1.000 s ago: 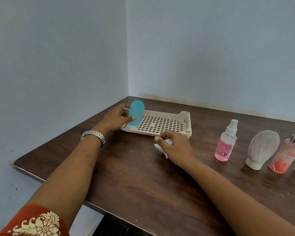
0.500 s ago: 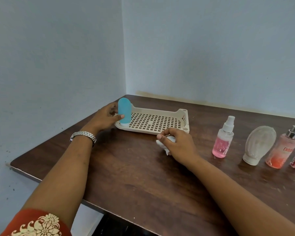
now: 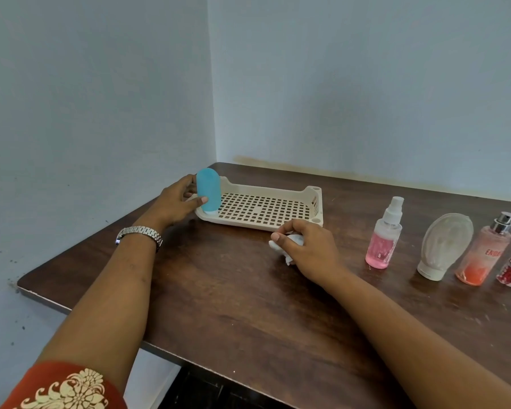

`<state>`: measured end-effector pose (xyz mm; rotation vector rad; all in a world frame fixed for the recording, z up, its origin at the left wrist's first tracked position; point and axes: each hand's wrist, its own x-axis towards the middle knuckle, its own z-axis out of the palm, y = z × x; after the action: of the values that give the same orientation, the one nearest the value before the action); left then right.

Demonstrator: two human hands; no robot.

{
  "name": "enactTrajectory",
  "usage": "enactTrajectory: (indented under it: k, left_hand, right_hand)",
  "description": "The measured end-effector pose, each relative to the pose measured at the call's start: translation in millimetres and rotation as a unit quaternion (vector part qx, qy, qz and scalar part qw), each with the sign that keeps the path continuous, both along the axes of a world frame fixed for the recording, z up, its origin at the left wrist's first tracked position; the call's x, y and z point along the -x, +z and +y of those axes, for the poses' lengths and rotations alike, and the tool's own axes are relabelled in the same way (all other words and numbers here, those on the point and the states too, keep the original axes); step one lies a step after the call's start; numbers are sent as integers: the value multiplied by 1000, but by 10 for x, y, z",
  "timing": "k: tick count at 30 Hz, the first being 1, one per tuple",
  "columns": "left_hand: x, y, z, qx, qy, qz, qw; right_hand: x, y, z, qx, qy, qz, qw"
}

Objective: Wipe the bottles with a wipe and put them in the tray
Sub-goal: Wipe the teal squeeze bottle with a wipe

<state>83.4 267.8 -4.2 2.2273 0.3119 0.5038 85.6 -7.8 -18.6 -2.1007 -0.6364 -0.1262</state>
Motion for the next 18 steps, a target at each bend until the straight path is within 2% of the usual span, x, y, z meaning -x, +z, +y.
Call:
enactTrajectory:
  k: [18]
  left_hand:
    - [39, -2, -16, -3, -9, -16, 1000]
  right_hand:
    - [30, 1, -5, 21, 1, 9, 1000]
